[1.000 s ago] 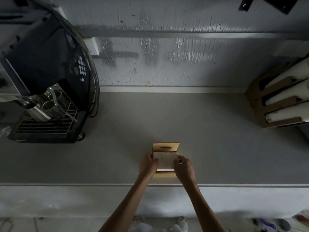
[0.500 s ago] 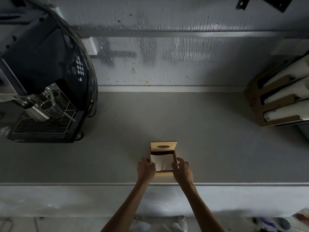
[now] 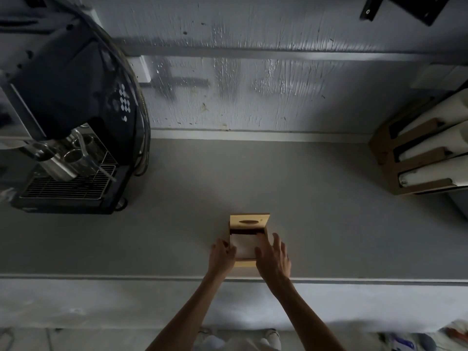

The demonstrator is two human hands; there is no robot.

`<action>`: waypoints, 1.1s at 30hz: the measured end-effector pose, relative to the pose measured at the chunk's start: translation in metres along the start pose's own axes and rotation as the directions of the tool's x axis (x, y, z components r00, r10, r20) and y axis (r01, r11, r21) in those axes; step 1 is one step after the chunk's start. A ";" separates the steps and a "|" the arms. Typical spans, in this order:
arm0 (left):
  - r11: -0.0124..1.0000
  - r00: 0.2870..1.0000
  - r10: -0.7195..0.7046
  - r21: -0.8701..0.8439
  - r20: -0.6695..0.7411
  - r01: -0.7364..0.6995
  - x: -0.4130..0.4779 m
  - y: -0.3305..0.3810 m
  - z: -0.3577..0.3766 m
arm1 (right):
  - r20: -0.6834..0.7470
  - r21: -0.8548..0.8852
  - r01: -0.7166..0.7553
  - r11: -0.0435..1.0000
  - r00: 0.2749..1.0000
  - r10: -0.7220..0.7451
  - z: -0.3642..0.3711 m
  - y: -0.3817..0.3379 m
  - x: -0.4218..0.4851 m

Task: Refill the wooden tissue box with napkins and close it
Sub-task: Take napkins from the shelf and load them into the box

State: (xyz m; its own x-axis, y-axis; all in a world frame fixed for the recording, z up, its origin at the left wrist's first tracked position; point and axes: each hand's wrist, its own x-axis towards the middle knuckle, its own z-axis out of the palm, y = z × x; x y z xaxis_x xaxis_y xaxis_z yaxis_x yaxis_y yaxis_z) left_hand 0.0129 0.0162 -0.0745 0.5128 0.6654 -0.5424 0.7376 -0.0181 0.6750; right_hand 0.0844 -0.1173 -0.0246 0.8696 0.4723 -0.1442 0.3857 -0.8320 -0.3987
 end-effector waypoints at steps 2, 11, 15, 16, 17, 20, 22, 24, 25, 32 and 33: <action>1.000 1.000 0.010 0.001 0.014 -0.010 0.001 -0.001 0.001 | -0.029 -0.070 0.012 0.997 0.999 -0.014 0.001 0.004 -0.001; 0.999 0.998 -0.005 0.036 0.061 0.003 -0.032 0.039 -0.026 | -0.026 -0.091 0.067 0.994 0.997 -0.069 -0.002 0.008 0.003; 0.996 0.996 0.007 0.094 0.089 -0.015 -0.029 0.037 -0.031 | -0.181 -0.075 0.208 0.975 0.959 -0.218 -0.005 0.000 -0.006; 0.993 0.996 0.019 0.113 0.088 -0.029 -0.029 0.036 -0.031 | -0.174 -0.050 0.271 0.961 0.945 -0.276 -0.003 -0.007 -0.006; 0.990 0.996 0.029 0.132 0.085 -0.040 -0.030 0.037 -0.031 | -0.151 -0.026 0.328 0.944 0.932 -0.328 -0.002 -0.015 -0.004; 0.979 0.996 0.061 0.191 0.062 -0.072 -0.032 0.041 -0.031 | 0.016 0.022 0.419 0.908 0.908 -0.420 0.004 -0.032 0.018; 0.975 0.994 0.088 0.198 0.059 -0.098 -0.033 0.042 -0.031 | 0.182 -0.013 0.456 0.890 0.876 -0.446 0.004 -0.037 0.028; 0.975 0.993 0.107 0.189 0.055 -0.116 -0.035 0.041 -0.033 | 0.205 -0.038 0.444 0.895 0.880 -0.428 0.000 -0.034 0.032; 0.976 0.992 0.111 0.183 0.055 -0.120 -0.037 0.042 -0.033 | 0.182 -0.055 0.420 0.906 0.896 -0.405 -0.001 -0.031 0.034; 0.994 0.998 0.068 0.090 0.017 -0.069 -0.045 0.044 -0.031 | 0.354 0.023 0.400 0.916 0.854 -0.381 0.006 -0.033 0.045; 0.995 0.997 0.065 0.074 0.031 -0.067 -0.043 0.042 -0.032 | 0.343 0.020 0.396 0.918 0.860 -0.378 0.007 -0.034 0.045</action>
State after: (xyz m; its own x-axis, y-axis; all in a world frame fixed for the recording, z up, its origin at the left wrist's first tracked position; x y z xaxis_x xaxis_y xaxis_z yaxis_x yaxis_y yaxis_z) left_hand 0.0079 0.0107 -0.0068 0.5727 0.6398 -0.5125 0.7320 -0.1177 0.6711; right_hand 0.1085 -0.0653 -0.0234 0.4957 0.8208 -0.2840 0.6922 -0.5708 -0.4416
